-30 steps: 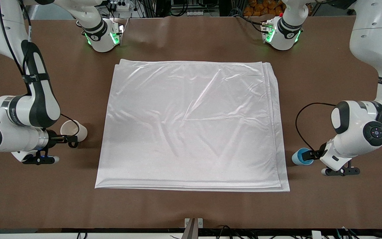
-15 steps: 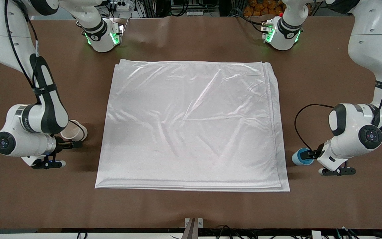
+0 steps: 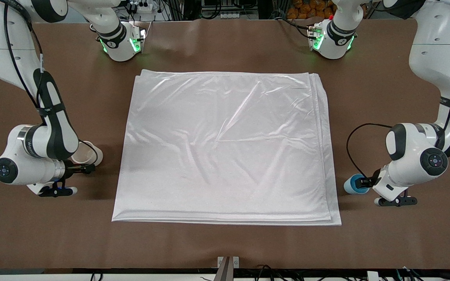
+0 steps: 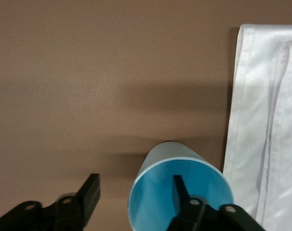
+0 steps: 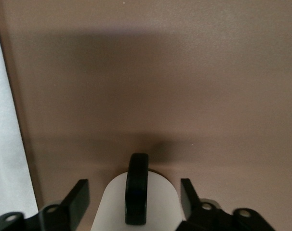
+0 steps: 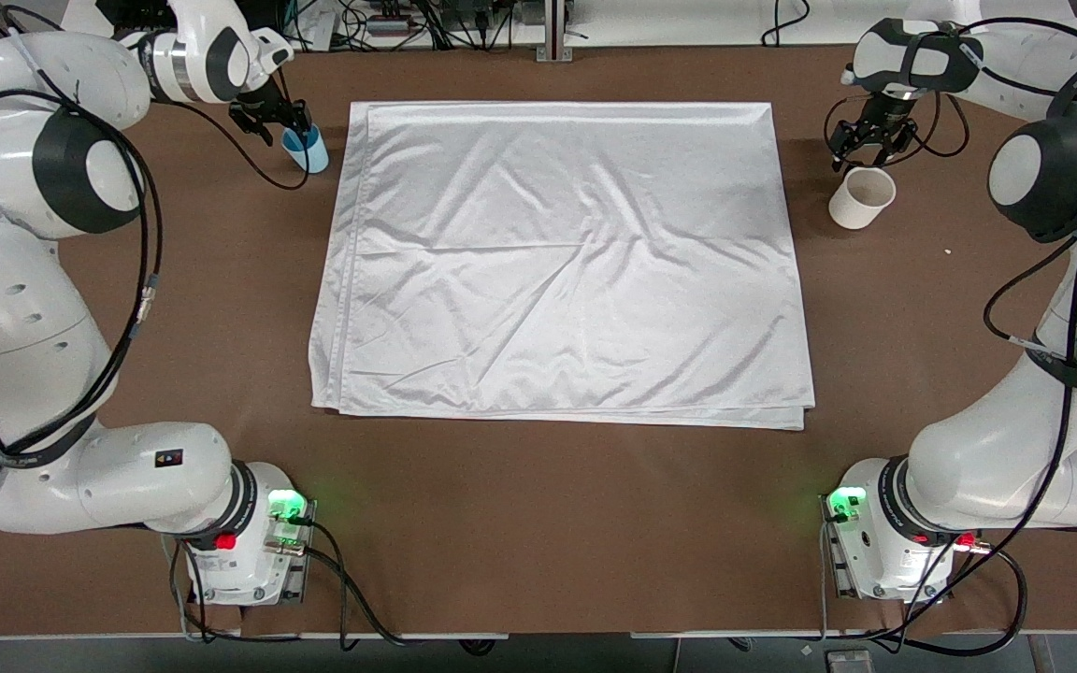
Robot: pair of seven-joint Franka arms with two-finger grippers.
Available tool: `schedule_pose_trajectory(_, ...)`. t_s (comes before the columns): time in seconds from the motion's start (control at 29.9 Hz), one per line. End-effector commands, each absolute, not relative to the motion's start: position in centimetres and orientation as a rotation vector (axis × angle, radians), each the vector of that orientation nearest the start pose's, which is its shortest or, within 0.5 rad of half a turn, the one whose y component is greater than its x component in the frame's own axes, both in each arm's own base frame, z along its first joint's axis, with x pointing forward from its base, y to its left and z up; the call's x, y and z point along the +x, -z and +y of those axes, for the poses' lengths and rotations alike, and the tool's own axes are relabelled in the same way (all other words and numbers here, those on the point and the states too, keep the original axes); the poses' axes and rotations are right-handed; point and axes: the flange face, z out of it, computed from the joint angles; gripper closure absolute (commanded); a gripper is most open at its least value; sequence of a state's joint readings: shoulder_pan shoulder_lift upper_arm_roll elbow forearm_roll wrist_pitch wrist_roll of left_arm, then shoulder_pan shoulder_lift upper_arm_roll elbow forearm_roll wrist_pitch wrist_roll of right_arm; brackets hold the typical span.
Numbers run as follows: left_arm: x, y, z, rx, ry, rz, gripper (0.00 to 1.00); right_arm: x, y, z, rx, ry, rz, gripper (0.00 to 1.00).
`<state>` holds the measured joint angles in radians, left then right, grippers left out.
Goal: Place blue cup into white mug on cloth
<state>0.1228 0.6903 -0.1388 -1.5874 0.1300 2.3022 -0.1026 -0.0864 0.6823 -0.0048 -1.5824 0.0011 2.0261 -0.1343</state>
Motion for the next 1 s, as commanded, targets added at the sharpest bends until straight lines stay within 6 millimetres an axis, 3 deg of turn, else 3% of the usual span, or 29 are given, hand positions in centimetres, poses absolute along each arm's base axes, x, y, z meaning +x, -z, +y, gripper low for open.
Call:
schedule_pose_trajectory(0.0,70.1,-22.9,0.5,-3.121,0.084,-0.05,0.65,66.8,-22.0,-6.1,-3.061,-0.372,-0.154,0.81)
schedule_pose_trajectory(0.23,70.2,-22.5,0.9,-3.123,0.096,-0.059,0.99,66.6,-21.7,-6.2,-3.048,-0.377,-0.18,0.89)
schedule_pose_trajectory(0.57,70.3,-23.2,0.7,-3.12,0.11,-0.033,1.0,66.5,-21.9,-6.5,-3.012,-0.367,-0.173,0.91)
schedule_pose_trajectory(0.77,70.5,-25.0,0.4,-3.118,0.141,-0.016,1.0,66.5,-22.6,-5.1,-2.995,-0.394,-0.153,0.92)
schedule_pose_trajectory(0.97,70.6,-28.0,-0.4,-3.114,0.185,0.004,1.0,66.6,-23.7,-2.9,-2.989,-0.413,-0.058,0.92)
